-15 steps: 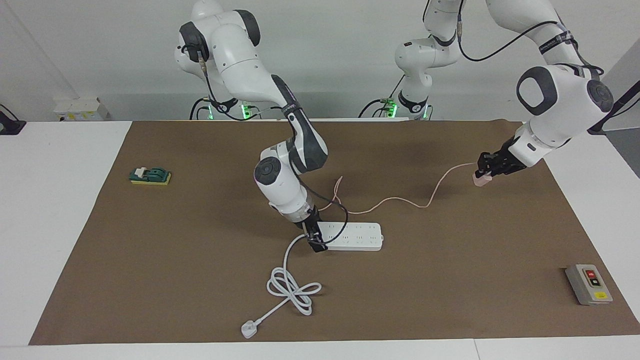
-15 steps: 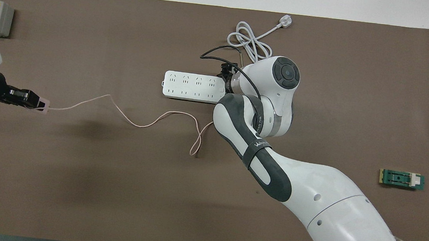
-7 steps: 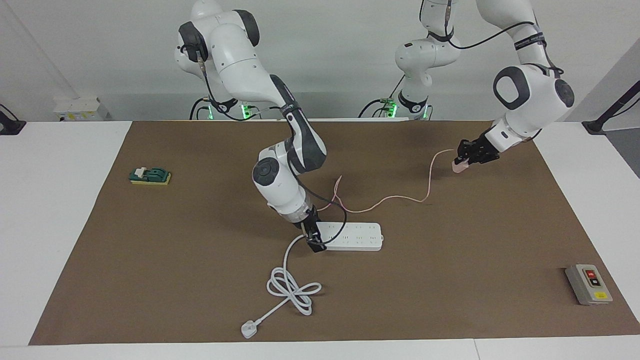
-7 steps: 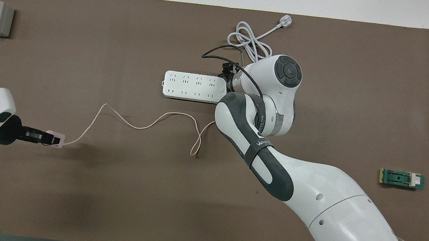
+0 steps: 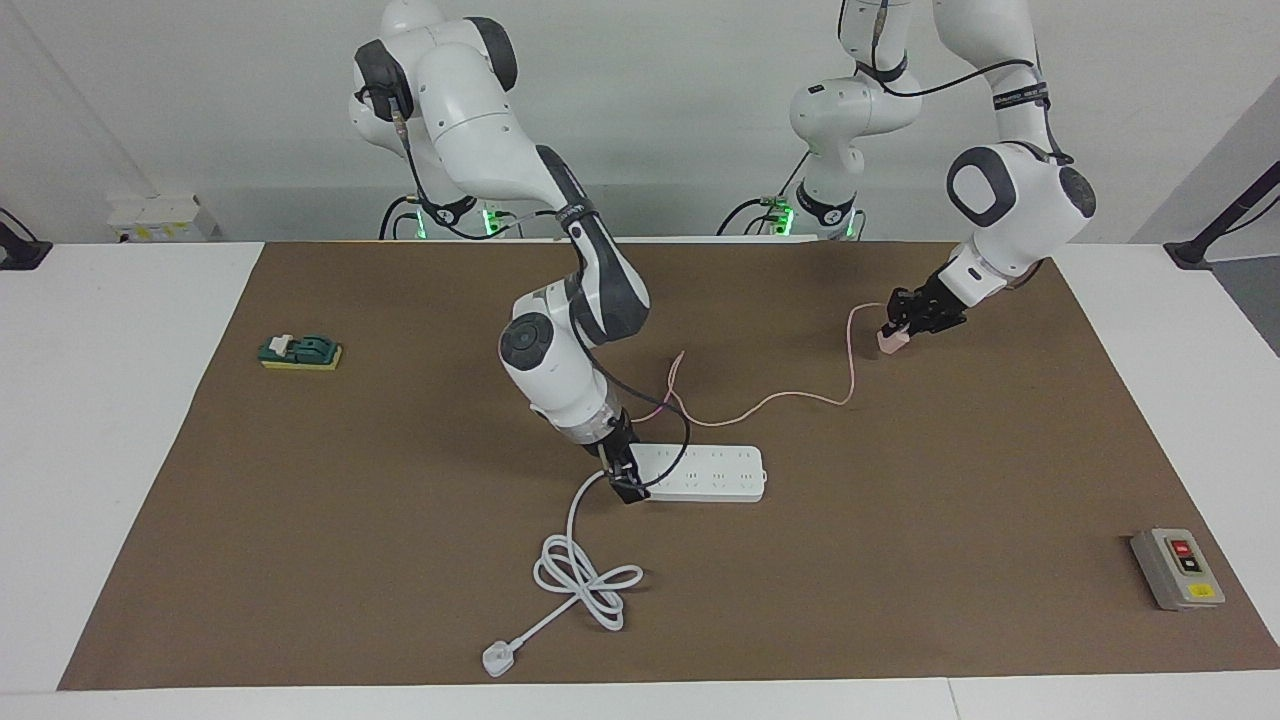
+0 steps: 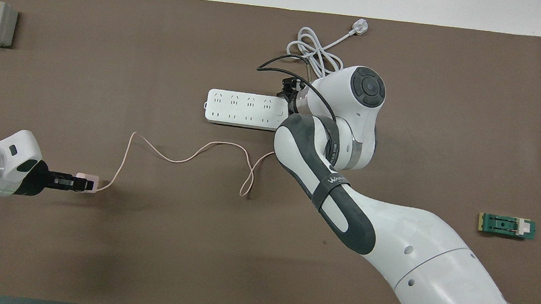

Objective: Unplug charger and place it aside
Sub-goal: 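Lower the charger onto the table nearer the robot and open the left gripper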

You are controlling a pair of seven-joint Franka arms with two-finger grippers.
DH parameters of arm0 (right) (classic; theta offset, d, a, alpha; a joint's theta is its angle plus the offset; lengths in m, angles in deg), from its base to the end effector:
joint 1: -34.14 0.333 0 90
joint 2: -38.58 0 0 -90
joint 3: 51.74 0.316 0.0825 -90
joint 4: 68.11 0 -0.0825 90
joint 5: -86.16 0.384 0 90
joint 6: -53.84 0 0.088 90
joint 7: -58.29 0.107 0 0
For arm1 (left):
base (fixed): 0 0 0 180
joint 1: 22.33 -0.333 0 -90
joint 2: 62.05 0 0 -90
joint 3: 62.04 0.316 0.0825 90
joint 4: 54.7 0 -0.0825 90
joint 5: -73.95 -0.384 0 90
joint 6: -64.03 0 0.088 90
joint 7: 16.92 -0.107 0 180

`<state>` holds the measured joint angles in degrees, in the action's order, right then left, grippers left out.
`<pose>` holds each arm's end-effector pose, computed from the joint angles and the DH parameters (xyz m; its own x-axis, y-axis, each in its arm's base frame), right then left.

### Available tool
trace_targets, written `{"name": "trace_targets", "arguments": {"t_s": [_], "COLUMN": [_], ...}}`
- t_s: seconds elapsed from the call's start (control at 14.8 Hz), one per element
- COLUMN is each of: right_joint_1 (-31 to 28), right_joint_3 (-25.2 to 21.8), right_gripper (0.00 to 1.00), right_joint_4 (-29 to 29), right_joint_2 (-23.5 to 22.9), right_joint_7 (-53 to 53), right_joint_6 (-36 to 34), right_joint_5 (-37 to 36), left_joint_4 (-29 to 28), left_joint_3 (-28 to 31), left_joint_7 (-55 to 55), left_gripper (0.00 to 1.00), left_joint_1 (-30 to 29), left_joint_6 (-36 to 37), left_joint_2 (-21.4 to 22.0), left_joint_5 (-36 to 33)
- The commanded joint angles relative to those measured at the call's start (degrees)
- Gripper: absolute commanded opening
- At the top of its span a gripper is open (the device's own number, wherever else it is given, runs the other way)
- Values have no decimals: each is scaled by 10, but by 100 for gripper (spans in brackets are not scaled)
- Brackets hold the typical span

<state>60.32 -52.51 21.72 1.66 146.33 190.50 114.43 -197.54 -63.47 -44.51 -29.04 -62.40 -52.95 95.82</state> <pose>0.6465 0.3138 0.2831 0.1595 -0.9158 -0.3686 -0.9852 -0.1241 -0.1181 0.4406 0.0282 0.3365 0.9896 -0.1429 -0.0165 -0.1310 -0.9423 0.3081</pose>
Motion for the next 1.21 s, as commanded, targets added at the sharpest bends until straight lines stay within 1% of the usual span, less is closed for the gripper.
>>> {"name": "trace_targets", "arguments": {"t_s": [0.0,0.13,0.2,0.27,0.34,0.4,0.61,0.74,0.94,1.01,1.15], "right_joint_1": [-9,-11,-17,-23,-26,-30,-45,-57,-90,-103,-124], "right_joint_3": [-1,-1,-1,-1,-1,-1,-2,-3,-2,-2,-2], "right_gripper": [100,100,100,100,100,100,100,100,100,100,100], "right_joint_4": [-8,-7,-8,-8,-8,-8,-7,-4,-2,-2,-2], "right_joint_2": [6,16,24,33,40,49,82,115,160,172,194], "right_joint_7": [-23,-23,-24,-24,-24,-24,-24,-26,-50,-73,-123], "right_joint_6": [-10,-27,-43,-58,-74,-86,-132,-162,-205,-222,-249], "right_joint_5": [5,5,5,5,5,5,-1,-2,-28,-28,-29], "left_joint_4": [-37,-41,-44,-44,-44,-43,-37,-13,41,65,120], "left_joint_3": [9,11,10,10,11,11,11,11,11,11,11], "left_joint_7": [-27,-54,-55,-55,-55,-55,-55,-55,-52,-50,-33], "left_gripper": [0,0,15,50,81,100,100,100,100,100,100], "left_joint_1": [20,9,-5,-12,-17,-30,-62,-81,-87,-87,-86], "left_joint_6": [-51,-51,-52,-52,-51,-51,-51,-43,-13,0,23], "left_joint_2": [16,19,20,20,20,20,17,9,-9,-12,-30], "left_joint_5": [12,12,12,12,12,10,5,-9,-24,-25,-28]}}
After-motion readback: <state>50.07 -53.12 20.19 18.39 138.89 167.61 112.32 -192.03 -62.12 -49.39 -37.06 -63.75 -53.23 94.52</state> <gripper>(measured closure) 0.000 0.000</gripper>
